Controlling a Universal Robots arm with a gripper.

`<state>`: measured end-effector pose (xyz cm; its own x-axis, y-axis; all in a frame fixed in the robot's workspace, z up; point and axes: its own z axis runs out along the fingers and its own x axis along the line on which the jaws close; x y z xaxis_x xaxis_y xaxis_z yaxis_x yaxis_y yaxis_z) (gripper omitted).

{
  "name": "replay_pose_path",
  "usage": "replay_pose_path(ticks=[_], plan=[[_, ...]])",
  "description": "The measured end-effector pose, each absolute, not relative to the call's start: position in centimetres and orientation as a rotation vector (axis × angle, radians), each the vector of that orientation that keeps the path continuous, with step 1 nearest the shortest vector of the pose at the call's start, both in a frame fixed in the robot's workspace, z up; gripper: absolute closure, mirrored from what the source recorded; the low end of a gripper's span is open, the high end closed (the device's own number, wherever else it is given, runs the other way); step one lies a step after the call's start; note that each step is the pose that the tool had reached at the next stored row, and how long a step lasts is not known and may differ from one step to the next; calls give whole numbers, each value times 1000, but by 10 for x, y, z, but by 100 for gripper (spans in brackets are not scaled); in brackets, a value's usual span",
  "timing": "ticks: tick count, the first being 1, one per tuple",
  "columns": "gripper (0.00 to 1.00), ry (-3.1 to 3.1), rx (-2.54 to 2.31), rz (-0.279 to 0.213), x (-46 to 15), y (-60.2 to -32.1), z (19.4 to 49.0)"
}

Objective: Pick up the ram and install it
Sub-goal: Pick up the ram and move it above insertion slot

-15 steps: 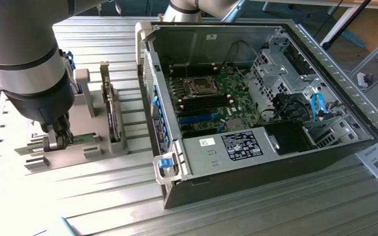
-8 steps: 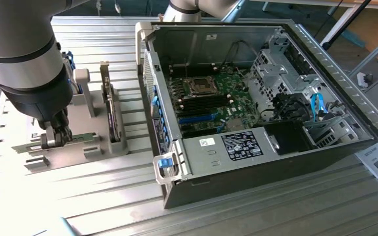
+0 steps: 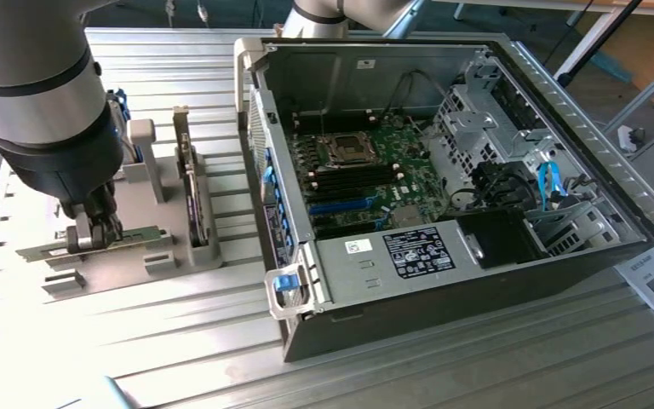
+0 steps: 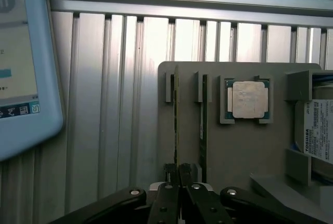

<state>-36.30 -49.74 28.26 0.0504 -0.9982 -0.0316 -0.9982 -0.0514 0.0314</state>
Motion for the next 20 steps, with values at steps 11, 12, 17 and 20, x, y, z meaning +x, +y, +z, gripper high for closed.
replay_pose_path(ticks=[11,12,17,20], plan=[[88,-2163,2276,-70,-363,-497,297],[88,-2163,2276,-70,-363,-497,299],[88,-2163,2276,-70,-363,-497,309],[88,-2163,2276,-70,-363,-497,313]])
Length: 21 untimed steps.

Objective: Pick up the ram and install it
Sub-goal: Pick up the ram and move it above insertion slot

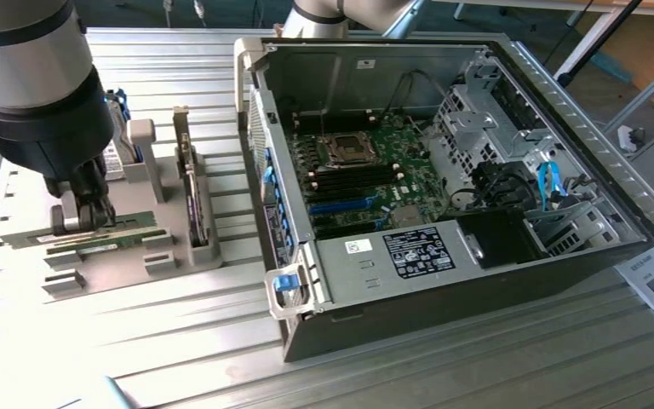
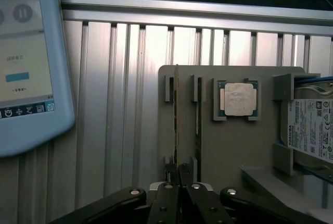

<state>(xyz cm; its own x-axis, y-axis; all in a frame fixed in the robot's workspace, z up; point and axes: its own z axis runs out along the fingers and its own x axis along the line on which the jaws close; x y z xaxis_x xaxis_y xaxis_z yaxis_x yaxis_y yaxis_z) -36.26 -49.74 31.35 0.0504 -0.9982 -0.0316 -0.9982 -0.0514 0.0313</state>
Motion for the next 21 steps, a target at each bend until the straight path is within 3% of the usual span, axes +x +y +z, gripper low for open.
replay_pose_path(ticks=[21], plan=[[88,-2163,2276,-70,-363,-497,350]])
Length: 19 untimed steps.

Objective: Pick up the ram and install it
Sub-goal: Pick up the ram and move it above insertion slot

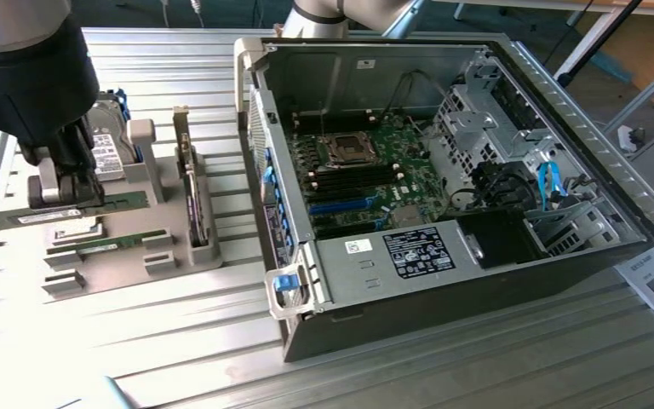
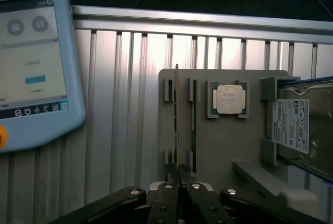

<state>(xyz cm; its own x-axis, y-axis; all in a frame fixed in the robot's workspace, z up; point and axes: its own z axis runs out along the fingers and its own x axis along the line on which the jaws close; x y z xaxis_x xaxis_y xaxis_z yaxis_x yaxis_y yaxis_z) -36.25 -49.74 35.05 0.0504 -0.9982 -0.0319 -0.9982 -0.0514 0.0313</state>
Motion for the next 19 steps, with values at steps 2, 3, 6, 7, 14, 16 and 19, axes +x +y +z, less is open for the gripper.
replay_pose_path(ticks=[2,3,6,7,14,16,19], plan=[[88,-2163,2276,-70,-363,-497,356],[88,-2163,2276,-70,-363,-497,357],[88,-2163,2276,-70,-363,-497,364],[88,-2163,2276,-70,-363,-497,366],[88,-2163,2276,-70,-363,-497,379],[88,-2163,2276,-70,-363,-497,385],[88,-2163,2276,-70,-363,-497,391]])
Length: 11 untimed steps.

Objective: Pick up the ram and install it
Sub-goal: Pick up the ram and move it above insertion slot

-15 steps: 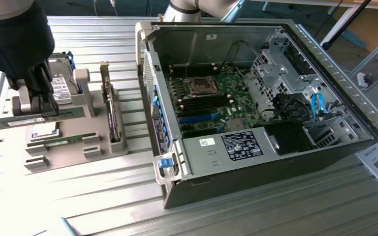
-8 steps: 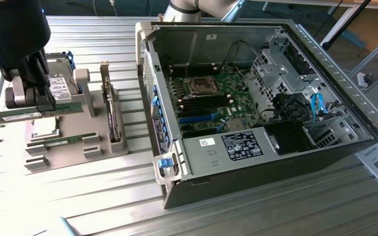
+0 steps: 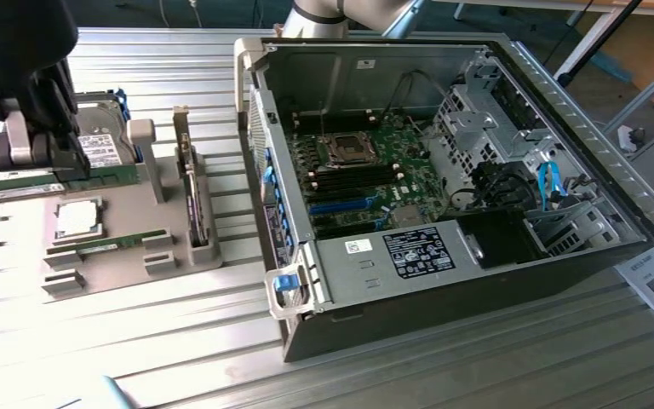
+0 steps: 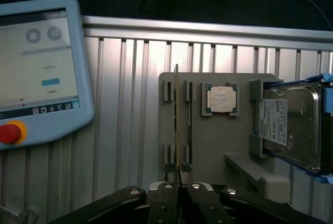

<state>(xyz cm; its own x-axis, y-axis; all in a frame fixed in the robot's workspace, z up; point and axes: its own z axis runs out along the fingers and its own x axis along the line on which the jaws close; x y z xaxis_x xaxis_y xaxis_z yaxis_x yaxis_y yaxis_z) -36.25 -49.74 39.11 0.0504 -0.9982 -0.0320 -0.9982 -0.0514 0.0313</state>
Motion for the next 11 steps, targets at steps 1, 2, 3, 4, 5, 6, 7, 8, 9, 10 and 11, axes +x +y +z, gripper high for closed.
replay_pose_path(ticks=[1,2,3,4,5,6,7,8,9,10,11], plan=[[88,-2163,2276,-70,-363,-497,394],[88,-2163,2276,-70,-363,-497,395],[88,-2163,2276,-70,-363,-497,396],[88,-2163,2276,-70,-363,-497,398],[88,-2163,2276,-70,-363,-497,402],[88,-2163,2276,-70,-363,-497,404],[88,-2163,2276,-70,-363,-497,407],[88,-2163,2276,-70,-363,-497,408],[88,-2163,2276,-70,-363,-497,409],[88,-2163,2276,-70,-363,-497,411],[88,-2163,2276,-70,-363,-497,411]])
